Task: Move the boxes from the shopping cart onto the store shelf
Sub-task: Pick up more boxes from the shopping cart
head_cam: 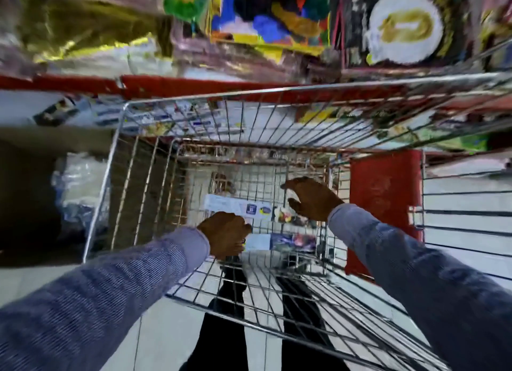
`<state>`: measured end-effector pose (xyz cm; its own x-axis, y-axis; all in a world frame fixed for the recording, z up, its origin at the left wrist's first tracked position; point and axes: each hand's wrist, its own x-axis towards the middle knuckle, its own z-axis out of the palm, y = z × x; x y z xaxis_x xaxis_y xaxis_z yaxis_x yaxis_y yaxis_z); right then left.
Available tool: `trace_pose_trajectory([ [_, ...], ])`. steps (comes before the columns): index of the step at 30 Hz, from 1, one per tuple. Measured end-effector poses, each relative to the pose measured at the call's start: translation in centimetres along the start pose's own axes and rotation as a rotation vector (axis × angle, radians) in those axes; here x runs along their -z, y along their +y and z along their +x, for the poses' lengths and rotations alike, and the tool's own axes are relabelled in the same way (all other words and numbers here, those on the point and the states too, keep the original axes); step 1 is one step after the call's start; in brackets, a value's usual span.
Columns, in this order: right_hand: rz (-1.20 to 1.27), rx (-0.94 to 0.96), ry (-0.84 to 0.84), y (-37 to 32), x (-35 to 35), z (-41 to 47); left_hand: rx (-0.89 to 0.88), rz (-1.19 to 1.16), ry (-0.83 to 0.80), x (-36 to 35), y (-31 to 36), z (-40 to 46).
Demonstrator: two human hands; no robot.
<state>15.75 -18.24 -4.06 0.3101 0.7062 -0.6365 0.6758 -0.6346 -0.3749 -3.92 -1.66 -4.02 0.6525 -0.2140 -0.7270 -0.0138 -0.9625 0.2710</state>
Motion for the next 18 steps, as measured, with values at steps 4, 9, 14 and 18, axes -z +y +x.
trace_pose_trajectory([
  [4, 0.012, 0.024, -0.078, 1.4, -1.7, 2.9, 0.012, -0.028, -0.100, -2.4, 0.9, 3.8],
  [9, 0.077, 0.035, -0.066, 1.9, -1.8, 4.5, 0.157, -0.339, -0.048, -3.6, 0.7, 5.7],
  [14, 0.136, 0.046, -0.100, 1.2, -1.5, 4.8, 0.114, -0.323, -0.096, -3.6, -1.3, 5.7],
  [18, 0.034, 0.071, -0.140, 0.3, -2.2, 4.7, 0.069, -0.199, -0.006, -3.6, -1.1, 5.6],
])
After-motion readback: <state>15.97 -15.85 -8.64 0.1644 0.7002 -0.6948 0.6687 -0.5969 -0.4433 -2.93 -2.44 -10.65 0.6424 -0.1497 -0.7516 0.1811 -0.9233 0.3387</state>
